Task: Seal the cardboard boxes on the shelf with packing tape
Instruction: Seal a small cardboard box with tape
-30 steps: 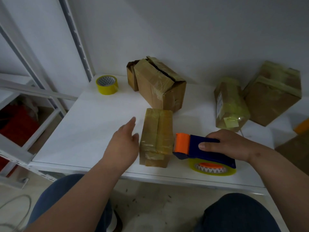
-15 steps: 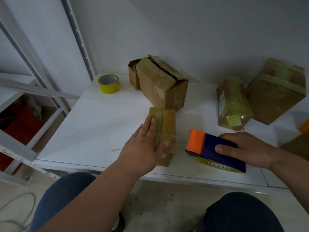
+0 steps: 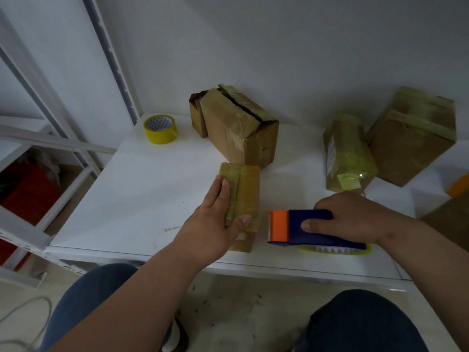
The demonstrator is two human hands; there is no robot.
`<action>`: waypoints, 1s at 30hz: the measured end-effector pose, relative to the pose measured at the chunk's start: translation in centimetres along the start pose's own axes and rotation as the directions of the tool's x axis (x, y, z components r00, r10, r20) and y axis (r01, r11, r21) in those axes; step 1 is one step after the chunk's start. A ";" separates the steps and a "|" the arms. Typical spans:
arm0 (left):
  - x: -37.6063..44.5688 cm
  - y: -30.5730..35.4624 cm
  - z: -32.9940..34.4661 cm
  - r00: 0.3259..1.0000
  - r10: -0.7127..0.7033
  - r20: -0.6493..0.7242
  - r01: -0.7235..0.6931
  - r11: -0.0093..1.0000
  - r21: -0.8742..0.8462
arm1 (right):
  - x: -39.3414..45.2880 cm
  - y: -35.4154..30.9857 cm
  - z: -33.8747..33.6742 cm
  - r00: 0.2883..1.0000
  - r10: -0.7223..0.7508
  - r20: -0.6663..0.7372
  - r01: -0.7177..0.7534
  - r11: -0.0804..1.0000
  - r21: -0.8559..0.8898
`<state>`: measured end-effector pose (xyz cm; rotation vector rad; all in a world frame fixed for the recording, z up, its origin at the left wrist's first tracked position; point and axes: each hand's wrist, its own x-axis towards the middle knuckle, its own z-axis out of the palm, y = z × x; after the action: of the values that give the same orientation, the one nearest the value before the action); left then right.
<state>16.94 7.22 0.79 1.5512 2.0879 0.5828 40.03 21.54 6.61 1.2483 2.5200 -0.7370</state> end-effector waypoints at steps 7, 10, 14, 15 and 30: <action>0.0 0.3 0.0 1.000 0.002 0.011 -0.002 0.999 -0.048 | 3.1 -2.3 -0.4 0.974 0.112 0.195 -0.138 0.983 0.123; 0.0 0.3 0.0 1.000 0.002 0.013 -0.001 0.999 -0.052 | 3.7 -2.0 -0.2 0.953 0.173 0.248 -0.229 0.949 0.215; 0.0 0.3 -0.3 1.000 -0.001 0.030 0.003 0.999 -0.050 | 3.9 -2.1 0.3 0.939 0.215 0.268 -0.280 0.931 0.234; -0.1 0.3 -0.4 0.999 -0.005 0.042 0.007 0.999 -0.054 | 3.9 -2.2 0.2 0.942 0.220 0.254 -0.279 0.932 0.229; -0.1 4.1 -1.8 0.997 -0.037 -0.061 0.056 0.937 0.346 | -2.7 0.5 0.9 0.918 0.331 -0.219 -0.207 0.869 0.449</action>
<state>19.01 8.14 4.63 1.6811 2.3594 0.2470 42.11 19.52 6.83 1.9411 2.3879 -1.1363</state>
